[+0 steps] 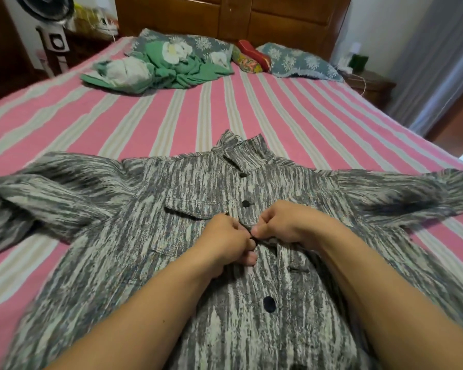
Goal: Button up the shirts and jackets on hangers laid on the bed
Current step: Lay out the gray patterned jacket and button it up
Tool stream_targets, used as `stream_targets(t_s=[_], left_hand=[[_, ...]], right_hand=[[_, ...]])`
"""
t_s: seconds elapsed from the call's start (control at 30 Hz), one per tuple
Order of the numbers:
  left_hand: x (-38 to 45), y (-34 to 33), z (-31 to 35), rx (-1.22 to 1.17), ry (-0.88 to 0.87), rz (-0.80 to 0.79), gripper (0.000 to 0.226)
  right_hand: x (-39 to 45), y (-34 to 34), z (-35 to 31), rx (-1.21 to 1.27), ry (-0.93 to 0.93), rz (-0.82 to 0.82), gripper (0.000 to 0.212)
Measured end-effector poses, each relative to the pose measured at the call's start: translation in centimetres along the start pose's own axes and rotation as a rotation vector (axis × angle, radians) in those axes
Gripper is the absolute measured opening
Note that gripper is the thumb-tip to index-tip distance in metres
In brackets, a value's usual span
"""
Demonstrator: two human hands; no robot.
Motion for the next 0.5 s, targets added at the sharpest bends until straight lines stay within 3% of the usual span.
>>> stream_targets(t_s=[0.17, 0.3, 0.5], left_hand=[[0.1, 0.2, -0.5, -0.103, 0.021, 0.005, 0.009], [0.0, 0.0, -0.7, -0.086, 0.019, 0.018, 0.007], [-0.3, 0.3, -0.2, 0.036, -0.031, 0.039, 0.026]], right_hand=[[-0.5, -0.2, -0.9, -0.092, -0.063, 0.031, 0.029], [-0.9, -0.2, -0.2, -0.038, -0.055, -0.058, 0.022], [-1.9, -2.6, 2.2, 0.746, -0.038, -0.303, 0.021]])
Point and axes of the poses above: each hand's wrist, its own x-axis towards the middle knuckle, its own y-axis out of the back of the hand, z = x × y, the point moved 6 cm from there along x, towards the middle knuckle, and after that the axes turned 3 degrees about -z, right-handed, at the moved point
